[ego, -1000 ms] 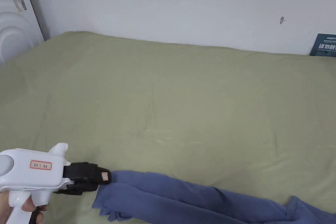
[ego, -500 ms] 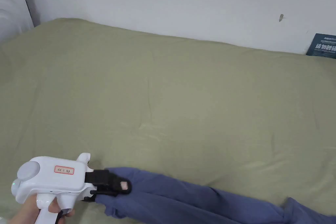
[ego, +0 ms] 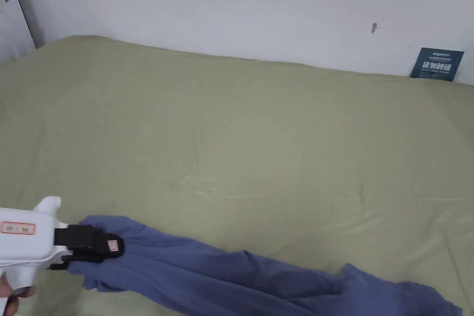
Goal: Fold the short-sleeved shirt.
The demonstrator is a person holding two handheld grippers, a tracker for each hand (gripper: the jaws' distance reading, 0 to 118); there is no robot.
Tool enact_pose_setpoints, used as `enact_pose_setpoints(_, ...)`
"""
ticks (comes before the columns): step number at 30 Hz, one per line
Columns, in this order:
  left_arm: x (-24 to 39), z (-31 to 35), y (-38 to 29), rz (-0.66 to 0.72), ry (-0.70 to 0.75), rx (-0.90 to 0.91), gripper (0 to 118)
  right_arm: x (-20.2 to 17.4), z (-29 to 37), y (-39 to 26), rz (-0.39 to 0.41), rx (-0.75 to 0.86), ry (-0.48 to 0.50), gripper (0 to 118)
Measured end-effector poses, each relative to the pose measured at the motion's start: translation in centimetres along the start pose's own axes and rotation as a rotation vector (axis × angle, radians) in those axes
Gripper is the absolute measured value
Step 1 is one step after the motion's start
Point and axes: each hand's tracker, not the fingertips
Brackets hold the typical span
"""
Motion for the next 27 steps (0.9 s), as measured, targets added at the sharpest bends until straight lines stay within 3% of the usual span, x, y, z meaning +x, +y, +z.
enact_pose_setpoints(7, 10.1, 0.4, -2.2, -0.232, 0.197, 0.014, 12, 0.6, 1.0, 0.3, 0.006, 0.048, -0.012, 0)
enact_pose_setpoints(10, 15.2, -2.4, -3.6, -0.378, 0.316, -0.019, 12, 1.0, 1.6, 0.3, 0.018, 0.062, -0.031, 0)
enact_pose_setpoints(14, 19.7, -7.8, -5.7, -0.498, 0.357, -0.087, 12, 1.4, 2.1, 0.3, 0.017, 0.071, -0.035, 0)
enact_pose_setpoints(19, 22.0, -15.5, -8.2, -0.537, 0.353, -0.168, 12, 2.2, 2.0, -0.2, -0.014, 0.059, -0.034, 0)
enact_pose_setpoints(20, 22.4, -17.1, -9.0, -0.538, 0.342, -0.188, 20, 2.3, 1.9, -0.3, -0.019, 0.053, -0.035, 0)
enact_pose_setpoints(21, 22.4, -18.5, -9.6, -0.550, 0.333, -0.211, 43, 2.4, 1.9, -0.5, -0.023, 0.047, -0.036, 0)
enact_pose_setpoints(22, 22.5, -19.9, -10.1, -0.544, 0.335, -0.220, 91, 2.5, 1.9, -0.6, -0.026, 0.044, -0.039, 0)
enact_pose_setpoints(23, 22.5, -21.3, -10.5, -0.555, 0.363, -0.257, 113, 2.6, 1.9, -0.7, -0.027, 0.039, -0.044, 0)
enact_pose_setpoints(27, 22.7, -21.7, -11.0, -0.527, 0.295, -0.257, 114, 3.1, 1.9, -1.0, -0.046, 0.022, -0.045, 0)
